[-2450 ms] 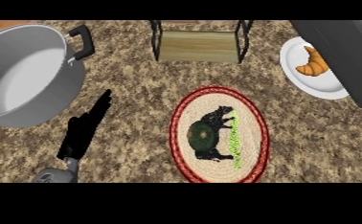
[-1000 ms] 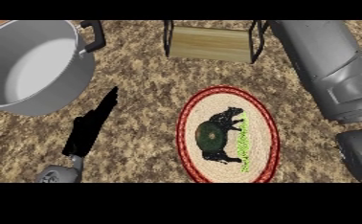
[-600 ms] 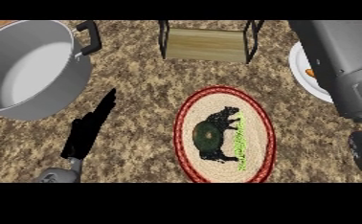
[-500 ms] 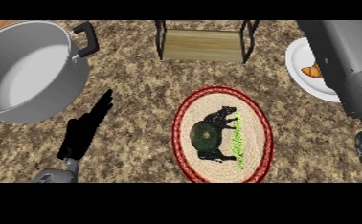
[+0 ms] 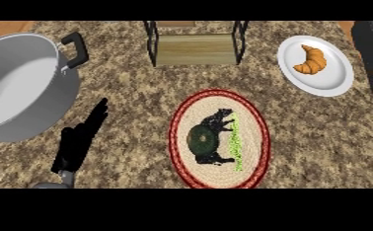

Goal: Pick the can from the placemat and place it in the tiered shelf

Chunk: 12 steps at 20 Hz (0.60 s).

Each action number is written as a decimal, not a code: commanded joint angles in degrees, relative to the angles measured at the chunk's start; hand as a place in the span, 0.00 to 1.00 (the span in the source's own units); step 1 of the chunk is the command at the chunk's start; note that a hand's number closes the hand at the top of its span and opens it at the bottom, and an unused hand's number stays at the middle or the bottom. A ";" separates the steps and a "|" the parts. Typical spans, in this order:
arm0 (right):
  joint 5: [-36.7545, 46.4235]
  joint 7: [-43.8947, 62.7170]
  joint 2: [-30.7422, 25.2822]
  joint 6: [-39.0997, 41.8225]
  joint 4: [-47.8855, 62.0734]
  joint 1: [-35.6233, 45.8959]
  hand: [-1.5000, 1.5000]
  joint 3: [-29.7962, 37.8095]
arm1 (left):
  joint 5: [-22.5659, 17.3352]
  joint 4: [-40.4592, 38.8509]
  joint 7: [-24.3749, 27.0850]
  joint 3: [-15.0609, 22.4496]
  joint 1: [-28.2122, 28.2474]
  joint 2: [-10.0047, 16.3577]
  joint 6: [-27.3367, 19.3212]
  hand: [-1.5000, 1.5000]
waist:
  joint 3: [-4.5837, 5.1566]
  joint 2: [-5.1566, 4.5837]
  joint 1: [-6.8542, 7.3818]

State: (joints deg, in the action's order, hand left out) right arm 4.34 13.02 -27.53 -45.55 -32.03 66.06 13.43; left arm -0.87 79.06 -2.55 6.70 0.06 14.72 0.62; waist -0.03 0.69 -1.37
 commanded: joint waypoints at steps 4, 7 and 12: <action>-2.56 3.60 -5.30 9.54 -19.44 -16.36 0.00 -1.69 | 1.13 -0.66 0.46 0.25 1.40 -1.26 -0.77 0.50 | 0.07 0.22 -1.08; -4.12 5.75 -7.55 11.88 -29.27 -24.04 0.00 -1.14 | 1.03 -0.89 0.76 -1.01 -0.08 -1.03 -0.78 0.50 | 0.06 0.00 -0.66; -5.66 10.85 -11.20 16.34 -42.45 -35.34 0.00 -0.13 | 2.75 -0.41 3.31 0.54 2.87 -1.96 -0.39 0.50 | 0.06 -0.22 0.06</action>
State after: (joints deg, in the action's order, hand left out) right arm 0.10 21.30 -36.45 -32.15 -64.88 39.54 12.43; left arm 0.17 78.52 -1.66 5.85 0.09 14.02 0.86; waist -0.01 0.63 -1.66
